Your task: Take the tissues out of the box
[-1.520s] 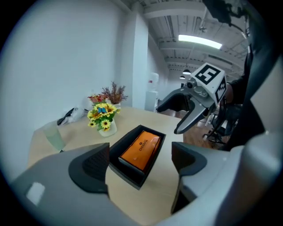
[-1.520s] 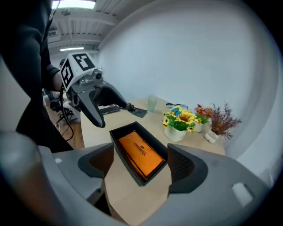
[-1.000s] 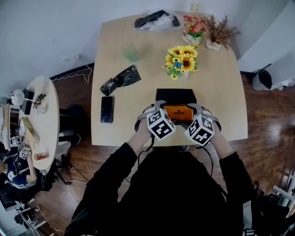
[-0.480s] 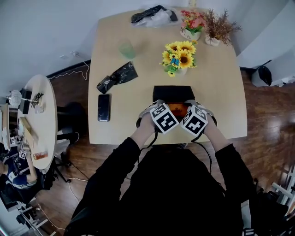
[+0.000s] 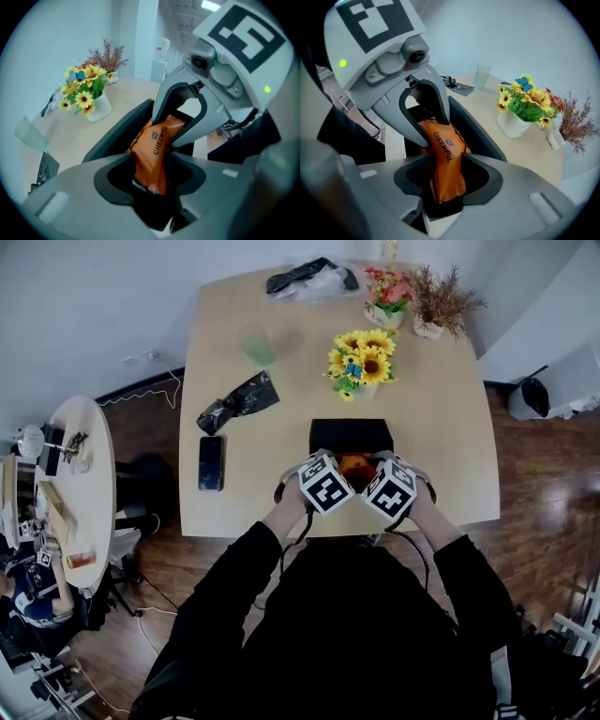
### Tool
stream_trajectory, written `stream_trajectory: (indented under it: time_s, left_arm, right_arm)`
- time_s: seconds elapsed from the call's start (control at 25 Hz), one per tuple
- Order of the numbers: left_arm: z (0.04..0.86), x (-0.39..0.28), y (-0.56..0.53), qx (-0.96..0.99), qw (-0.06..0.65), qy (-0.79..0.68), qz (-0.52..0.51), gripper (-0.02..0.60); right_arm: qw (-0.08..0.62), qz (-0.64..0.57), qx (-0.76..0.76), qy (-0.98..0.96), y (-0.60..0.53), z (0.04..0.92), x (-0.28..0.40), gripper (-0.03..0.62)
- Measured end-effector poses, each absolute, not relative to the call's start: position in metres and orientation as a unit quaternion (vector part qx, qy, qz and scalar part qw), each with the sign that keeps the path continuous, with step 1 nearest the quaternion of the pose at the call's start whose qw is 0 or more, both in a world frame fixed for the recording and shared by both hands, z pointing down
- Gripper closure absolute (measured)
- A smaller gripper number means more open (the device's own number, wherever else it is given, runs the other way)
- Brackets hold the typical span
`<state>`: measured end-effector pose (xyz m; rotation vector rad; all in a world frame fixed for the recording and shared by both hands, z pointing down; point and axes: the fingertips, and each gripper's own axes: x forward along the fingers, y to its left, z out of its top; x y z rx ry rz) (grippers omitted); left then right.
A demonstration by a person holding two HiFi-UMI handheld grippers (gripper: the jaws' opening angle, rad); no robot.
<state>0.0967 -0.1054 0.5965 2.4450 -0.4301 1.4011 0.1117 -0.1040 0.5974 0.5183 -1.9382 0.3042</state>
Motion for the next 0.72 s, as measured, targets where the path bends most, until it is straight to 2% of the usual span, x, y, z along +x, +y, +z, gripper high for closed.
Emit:
stream_trajectory:
  time_s: [0.28, 0.72]
  left_arm:
    - [0.567, 0.086, -0.102, 0.863, 0.107, -0.209, 0.447, 0.428]
    - [0.449, 0.064, -0.086, 0.875, 0.059, -0.309, 0.369, 0.443]
  right_arm:
    - [0.483, 0.070, 0.250, -0.836, -0.102, 0.557, 0.108, 0.467]
    - [0.378, -0.008, 0.245, -0.893, -0.090, 0.446, 0.090, 0.484]
